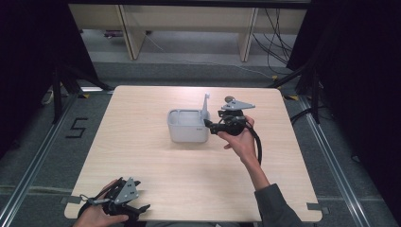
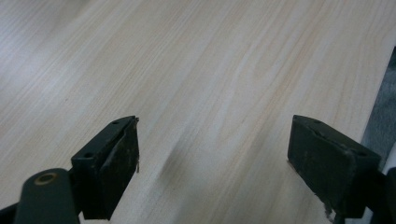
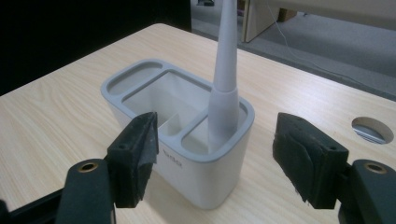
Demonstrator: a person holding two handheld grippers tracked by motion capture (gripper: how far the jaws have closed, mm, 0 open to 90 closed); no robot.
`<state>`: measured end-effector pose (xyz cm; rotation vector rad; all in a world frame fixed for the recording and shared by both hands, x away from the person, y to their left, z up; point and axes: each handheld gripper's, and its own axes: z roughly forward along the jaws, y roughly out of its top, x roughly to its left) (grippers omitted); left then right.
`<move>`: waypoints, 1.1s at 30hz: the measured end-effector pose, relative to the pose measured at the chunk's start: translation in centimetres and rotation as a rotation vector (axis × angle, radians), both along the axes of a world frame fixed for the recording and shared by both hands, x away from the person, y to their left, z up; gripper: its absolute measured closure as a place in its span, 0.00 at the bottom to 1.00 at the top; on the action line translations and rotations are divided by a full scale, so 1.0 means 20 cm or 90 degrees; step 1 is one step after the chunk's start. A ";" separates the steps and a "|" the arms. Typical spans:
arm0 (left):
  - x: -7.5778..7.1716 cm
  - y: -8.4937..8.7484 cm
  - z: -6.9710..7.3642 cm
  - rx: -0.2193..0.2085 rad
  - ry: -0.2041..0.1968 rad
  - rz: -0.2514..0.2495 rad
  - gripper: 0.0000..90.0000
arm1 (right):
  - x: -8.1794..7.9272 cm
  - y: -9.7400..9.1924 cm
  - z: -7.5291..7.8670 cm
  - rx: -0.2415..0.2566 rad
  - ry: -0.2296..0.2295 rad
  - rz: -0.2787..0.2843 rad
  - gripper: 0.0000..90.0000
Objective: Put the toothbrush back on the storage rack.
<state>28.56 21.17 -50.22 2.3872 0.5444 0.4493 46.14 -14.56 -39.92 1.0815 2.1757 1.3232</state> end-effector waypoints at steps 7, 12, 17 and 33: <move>0.00 0.00 0.00 0.001 0.000 0.000 0.18 | -0.02 -0.05 -0.01 -0.010 -0.011 0.006 0.35; 0.00 0.00 0.00 0.001 -0.001 0.000 0.18 | -0.05 -0.08 -0.02 -0.016 0.000 -0.004 0.35; 0.00 0.00 0.00 0.001 -0.001 0.000 0.18 | -0.07 -0.10 -0.04 -0.014 0.003 -0.010 0.34; 0.00 0.00 0.00 0.003 -0.001 0.001 0.18 | -0.18 -0.16 -0.08 -0.014 0.023 -0.007 0.33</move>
